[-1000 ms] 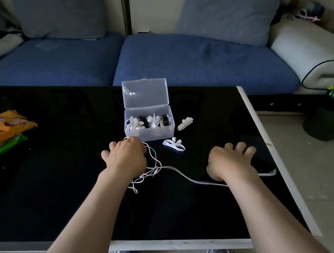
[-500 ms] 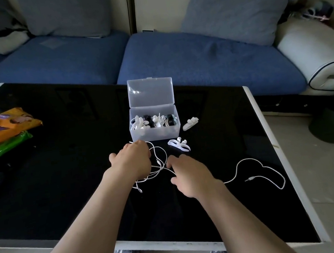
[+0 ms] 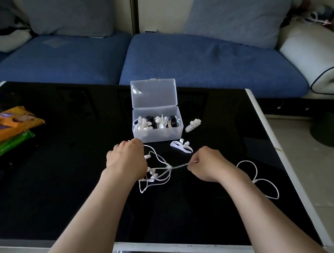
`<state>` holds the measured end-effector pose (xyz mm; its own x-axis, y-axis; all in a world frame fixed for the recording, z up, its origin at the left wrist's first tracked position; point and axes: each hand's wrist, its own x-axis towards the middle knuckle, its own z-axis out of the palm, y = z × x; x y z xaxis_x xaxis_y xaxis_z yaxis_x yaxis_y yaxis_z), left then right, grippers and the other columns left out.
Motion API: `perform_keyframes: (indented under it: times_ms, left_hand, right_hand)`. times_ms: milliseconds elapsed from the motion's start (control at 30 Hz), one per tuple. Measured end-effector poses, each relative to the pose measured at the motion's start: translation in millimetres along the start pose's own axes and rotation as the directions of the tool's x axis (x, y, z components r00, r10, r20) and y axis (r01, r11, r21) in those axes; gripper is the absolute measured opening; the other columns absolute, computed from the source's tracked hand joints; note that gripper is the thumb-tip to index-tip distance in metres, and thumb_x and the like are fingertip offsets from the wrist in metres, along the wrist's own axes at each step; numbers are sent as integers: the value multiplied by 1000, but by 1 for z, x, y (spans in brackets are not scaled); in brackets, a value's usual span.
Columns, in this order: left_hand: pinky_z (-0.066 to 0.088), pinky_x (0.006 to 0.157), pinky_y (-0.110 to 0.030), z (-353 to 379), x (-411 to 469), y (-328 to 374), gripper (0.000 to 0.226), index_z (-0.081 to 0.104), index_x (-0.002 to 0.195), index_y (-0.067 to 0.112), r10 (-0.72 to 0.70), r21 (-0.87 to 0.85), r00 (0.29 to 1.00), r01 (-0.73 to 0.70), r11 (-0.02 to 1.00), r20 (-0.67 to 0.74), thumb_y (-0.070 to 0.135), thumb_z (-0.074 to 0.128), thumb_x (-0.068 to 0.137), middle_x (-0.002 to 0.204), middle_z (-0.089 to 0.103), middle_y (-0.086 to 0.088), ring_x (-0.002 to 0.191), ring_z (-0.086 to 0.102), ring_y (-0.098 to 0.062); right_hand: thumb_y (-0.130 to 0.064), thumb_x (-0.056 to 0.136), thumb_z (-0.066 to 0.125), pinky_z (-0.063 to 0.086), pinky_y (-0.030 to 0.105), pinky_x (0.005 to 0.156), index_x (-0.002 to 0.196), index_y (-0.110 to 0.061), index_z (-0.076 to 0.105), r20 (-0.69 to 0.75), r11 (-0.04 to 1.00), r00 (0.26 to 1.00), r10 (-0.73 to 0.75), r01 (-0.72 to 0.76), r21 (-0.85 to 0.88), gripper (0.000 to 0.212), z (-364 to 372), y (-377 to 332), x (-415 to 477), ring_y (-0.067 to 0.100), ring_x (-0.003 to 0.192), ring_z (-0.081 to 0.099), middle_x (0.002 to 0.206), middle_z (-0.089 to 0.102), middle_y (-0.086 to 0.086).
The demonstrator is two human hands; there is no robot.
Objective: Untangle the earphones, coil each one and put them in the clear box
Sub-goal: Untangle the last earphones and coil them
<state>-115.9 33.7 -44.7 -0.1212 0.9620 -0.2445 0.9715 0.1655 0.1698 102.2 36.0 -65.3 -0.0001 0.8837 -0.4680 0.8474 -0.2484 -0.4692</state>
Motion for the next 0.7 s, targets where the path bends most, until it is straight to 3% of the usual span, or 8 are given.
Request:
perform_keyframes:
  times_ms: [67, 167, 267, 333, 400, 500, 600, 700]
  left_hand:
    - [33, 88, -33, 1, 0, 0, 51, 58, 132, 21, 1, 35, 1000, -1, 999, -3, 8, 72, 84, 114, 58, -1, 120, 52, -27]
    - [27, 89, -35, 2, 0, 1, 51, 57, 131, 24, -7, 69, 1000, 7, 998, -3, 10, 72, 84, 120, 61, 0, 121, 45, -28]
    - [25, 89, -37, 2, 0, 5, 46, 59, 129, 26, -20, 71, 1000, 20, 997, -3, 13, 70, 86, 122, 60, 1, 114, 40, -28]
    - [24, 89, -38, 2, -1, 6, 35, 61, 122, 26, -36, 64, 999, 37, 997, -9, 16, 66, 88, 120, 60, 0, 110, 38, -29]
    - [26, 90, -40, 1, -2, 7, 28, 62, 116, 27, -58, 79, 998, 59, 995, -12, 17, 63, 89, 115, 61, 0, 110, 38, -29]
    - [31, 100, -42, -1, -4, 6, 30, 62, 118, 25, -97, 127, 995, 96, 987, 2, 15, 60, 90, 119, 61, -3, 124, 43, -33]
    - [31, 104, -42, -3, -6, 5, 33, 61, 122, 25, -114, 182, 993, 117, 976, -22, 13, 59, 91, 125, 56, -4, 126, 41, -33]
    - [31, 106, -42, -3, -7, 7, 36, 61, 125, 26, -108, 199, 992, 118, 973, -58, 11, 58, 92, 128, 52, -6, 126, 39, -34]
  right_hand:
    - [-29, 97, 63, 43, 26, 60, 86, -10, 75, -33, 998, 999, -33, 35, 53, 25, -7, 2, -2, 16, 65, 56, 74, 65, 0]
    - [-34, 97, 69, 41, 28, 65, 88, -22, 81, -19, 968, 996, -88, 90, 235, 20, -20, -5, -11, 14, 68, 54, 70, 58, -3]
    - [-26, 96, 65, 34, 28, 61, 92, -16, 81, -66, 887, 996, 59, -22, 462, 19, -27, -16, -14, 14, 66, 46, 72, 51, -4]
    - [-24, 95, 58, 32, 29, 56, 86, -11, 73, -70, 733, 968, 240, -133, 667, 22, -29, -19, -11, 16, 58, 40, 66, 44, -2]
    - [-21, 96, 49, 37, 29, 55, 80, -12, 62, -53, 499, 927, 372, -152, 853, 21, -32, -20, -9, 17, 53, 41, 61, 42, 0]
    - [-18, 104, 43, 61, 39, 71, 83, -10, 56, -52, 156, 882, 469, -25, 987, 26, -42, -16, -11, 26, 71, 69, 75, 57, 8]
    - [-20, 110, 40, 66, 51, 84, 112, -2, 57, -92, -50, 875, 476, 131, 990, 25, -52, -14, -18, 40, 85, 79, 107, 69, 21]
    - [-17, 111, 34, 66, 55, 79, 142, -8, 45, -120, -196, 902, 414, 217, 956, 33, -58, -17, -26, 46, 78, 79, 114, 68, 27]
